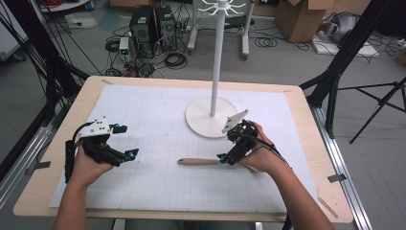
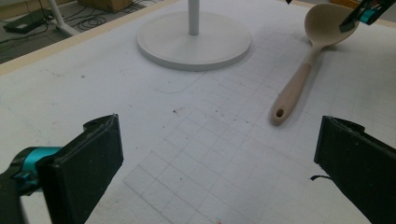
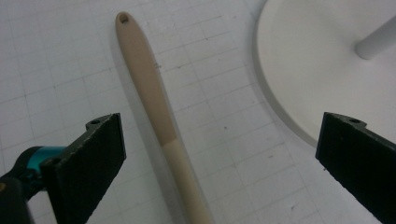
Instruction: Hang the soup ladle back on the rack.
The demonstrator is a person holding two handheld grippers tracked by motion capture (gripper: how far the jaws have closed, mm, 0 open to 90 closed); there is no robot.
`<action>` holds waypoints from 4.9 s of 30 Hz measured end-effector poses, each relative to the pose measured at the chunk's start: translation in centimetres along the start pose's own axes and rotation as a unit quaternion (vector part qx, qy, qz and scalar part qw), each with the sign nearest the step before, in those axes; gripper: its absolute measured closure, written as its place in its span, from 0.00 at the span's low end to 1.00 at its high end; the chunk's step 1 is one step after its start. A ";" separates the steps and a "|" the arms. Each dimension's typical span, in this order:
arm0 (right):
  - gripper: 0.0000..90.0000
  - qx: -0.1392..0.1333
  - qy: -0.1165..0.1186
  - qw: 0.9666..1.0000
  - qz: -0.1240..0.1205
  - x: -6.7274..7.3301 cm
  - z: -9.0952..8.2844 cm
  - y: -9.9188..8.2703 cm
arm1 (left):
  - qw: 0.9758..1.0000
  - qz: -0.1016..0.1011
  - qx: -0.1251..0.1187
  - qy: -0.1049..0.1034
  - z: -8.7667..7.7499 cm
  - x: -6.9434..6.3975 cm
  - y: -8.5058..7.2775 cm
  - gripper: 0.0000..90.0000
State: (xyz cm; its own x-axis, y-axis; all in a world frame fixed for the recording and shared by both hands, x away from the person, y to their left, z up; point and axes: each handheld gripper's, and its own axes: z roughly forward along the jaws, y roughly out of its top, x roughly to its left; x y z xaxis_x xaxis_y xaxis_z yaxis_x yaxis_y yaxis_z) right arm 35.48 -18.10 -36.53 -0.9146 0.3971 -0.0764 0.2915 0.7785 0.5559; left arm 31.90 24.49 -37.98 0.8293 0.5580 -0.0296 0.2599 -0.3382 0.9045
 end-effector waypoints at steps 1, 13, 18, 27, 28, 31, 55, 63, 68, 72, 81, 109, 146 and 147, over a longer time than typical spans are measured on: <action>0.00 0.004 0.002 1.000 -0.003 0.0 0.3 0.2 | 1.000 0.000 0.000 0.000 0.0 0.0 0.0 0.02; 0.01 0.092 0.036 0.995 -0.015 0.5 3.7 0.3 | 1.000 0.001 0.002 0.003 -0.1 0.0 0.0 0.02; 0.06 0.115 0.041 0.992 -0.025 0.7 4.5 0.3 | 1.000 0.001 0.004 0.003 0.0 0.1 -0.1 0.02; 0.23 0.139 0.044 0.989 -0.028 0.6 4.9 0.2 | 1.000 0.002 0.004 0.003 0.0 0.1 -0.1 0.02; 0.26 0.140 0.046 0.989 -0.031 0.6 4.9 0.2 | 1.000 0.002 0.004 0.004 0.0 0.1 -0.1 0.02; 0.32 0.144 0.042 0.988 -0.034 0.7 5.0 0.2 | 1.000 0.002 0.004 0.003 0.0 0.1 -0.1 0.02; 0.68 0.159 0.072 0.984 -0.027 0.6 5.0 0.0 | 1.000 0.003 0.007 0.003 0.2 0.0 -0.1 0.02; 0.78 0.161 0.081 0.983 -0.034 0.7 5.0 0.0 | 1.000 0.005 0.008 0.003 0.2 0.0 -0.1 0.02; 0.79 0.162 0.080 0.983 -0.040 0.8 5.0 0.1 | 1.000 0.005 0.008 0.004 0.2 0.0 -0.1 0.02; 0.80 0.162 0.080 0.983 -0.044 0.9 5.0 0.1 | 1.000 0.004 0.007 0.005 0.2 0.0 -0.1 0.02; 0.85 0.172 0.075 0.981 -0.057 1.3 4.8 0.1 | 1.000 0.006 0.009 0.005 0.2 0.0 -0.1 0.02; 0.87 0.018 0.068 0.998 -0.002 -0.6 -1.5 -0.8 | 1.000 0.004 0.004 0.007 0.0 0.0 -0.1 0.02; 0.86 -0.195 0.029 0.979 0.056 -6.1 -11.8 -0.1 | 1.000 0.004 -0.004 0.002 -0.2 -0.1 0.2 0.02; 0.87 -0.199 0.028 0.978 0.059 -6.3 -11.9 -0.1 | 1.000 0.004 -0.004 0.002 -0.2 -0.1 0.2 0.02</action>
State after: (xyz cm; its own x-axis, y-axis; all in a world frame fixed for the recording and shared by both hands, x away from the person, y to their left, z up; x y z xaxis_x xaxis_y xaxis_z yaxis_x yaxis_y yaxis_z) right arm 37.88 -26.47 -26.24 -0.8978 0.4378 0.0467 0.2747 0.4740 0.8366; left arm 31.73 24.50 -37.69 0.8295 0.5582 -0.0200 0.2484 -0.3367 0.9083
